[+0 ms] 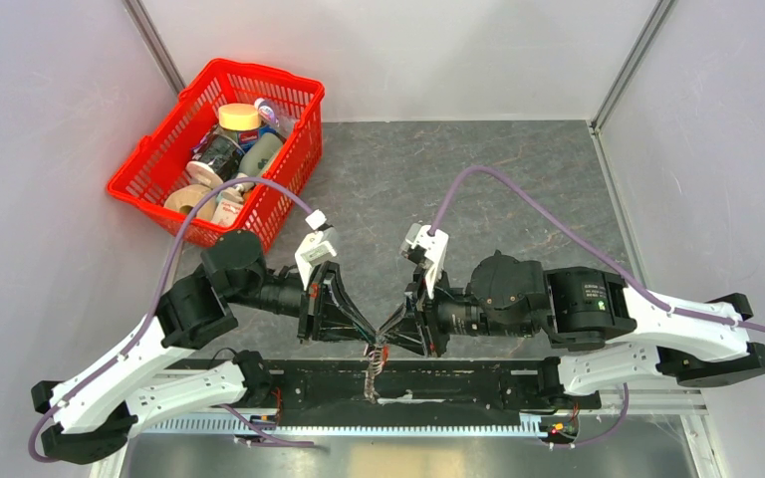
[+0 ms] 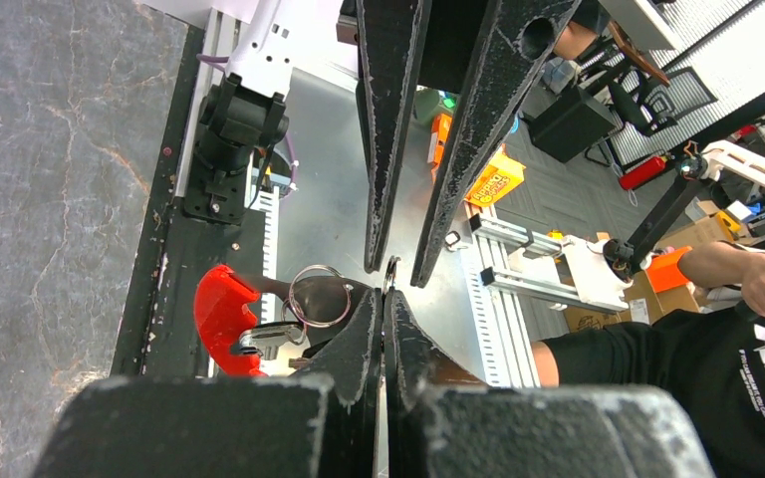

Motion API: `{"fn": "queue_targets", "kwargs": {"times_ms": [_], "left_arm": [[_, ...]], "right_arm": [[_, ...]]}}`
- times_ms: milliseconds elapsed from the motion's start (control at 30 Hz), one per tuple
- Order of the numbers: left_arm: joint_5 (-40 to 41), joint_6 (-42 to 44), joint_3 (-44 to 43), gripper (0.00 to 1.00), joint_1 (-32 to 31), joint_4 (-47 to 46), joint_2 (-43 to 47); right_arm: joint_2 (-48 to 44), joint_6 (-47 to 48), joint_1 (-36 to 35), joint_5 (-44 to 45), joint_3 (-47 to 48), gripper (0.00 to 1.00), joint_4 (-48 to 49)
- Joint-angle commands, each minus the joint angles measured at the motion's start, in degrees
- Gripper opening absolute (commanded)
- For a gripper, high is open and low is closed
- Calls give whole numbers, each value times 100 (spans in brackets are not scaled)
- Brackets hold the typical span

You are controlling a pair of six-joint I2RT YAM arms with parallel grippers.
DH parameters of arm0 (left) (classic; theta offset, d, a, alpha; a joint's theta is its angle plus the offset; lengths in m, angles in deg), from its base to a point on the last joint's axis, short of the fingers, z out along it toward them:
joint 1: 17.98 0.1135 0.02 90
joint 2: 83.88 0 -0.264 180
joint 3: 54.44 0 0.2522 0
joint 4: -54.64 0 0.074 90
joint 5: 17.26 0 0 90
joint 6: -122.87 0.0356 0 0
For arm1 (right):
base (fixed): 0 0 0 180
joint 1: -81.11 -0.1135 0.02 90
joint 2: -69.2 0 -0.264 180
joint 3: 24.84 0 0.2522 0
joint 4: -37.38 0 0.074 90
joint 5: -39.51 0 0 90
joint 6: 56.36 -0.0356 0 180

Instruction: Put the keys on the keyring

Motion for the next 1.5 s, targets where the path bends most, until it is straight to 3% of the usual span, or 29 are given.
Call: {"fn": "queue_targets", "kwargs": {"times_ms": [0,200,300,400,767,900,1033,1467], "left_arm": [[-112,178,-79,2,5,-345,53],[-133,171,-115,2,6,-376,51],[-139,158,-93,2,11,-396,69],[-158,143,-69,2,6,-454,103],[-176,253,-21,3,10,-468,211],[-118,161,140,30,8,-781,437],[156,-42,392,50,9,-1283,730],[1390,-8,903,51,4,-1949,1376]], "right_arm": [[13,-32,54,-115,12,23,146],[97,-47,89,-205,42,20,134],[121,-10,93,-252,59,14,138],[168,14,100,-265,88,0,137],[-9,143,99,-366,-68,0,397],[-187,211,98,-350,-215,0,619],[-344,295,100,-357,-393,0,953],[-703,925,98,-589,-682,0,2022]]}}
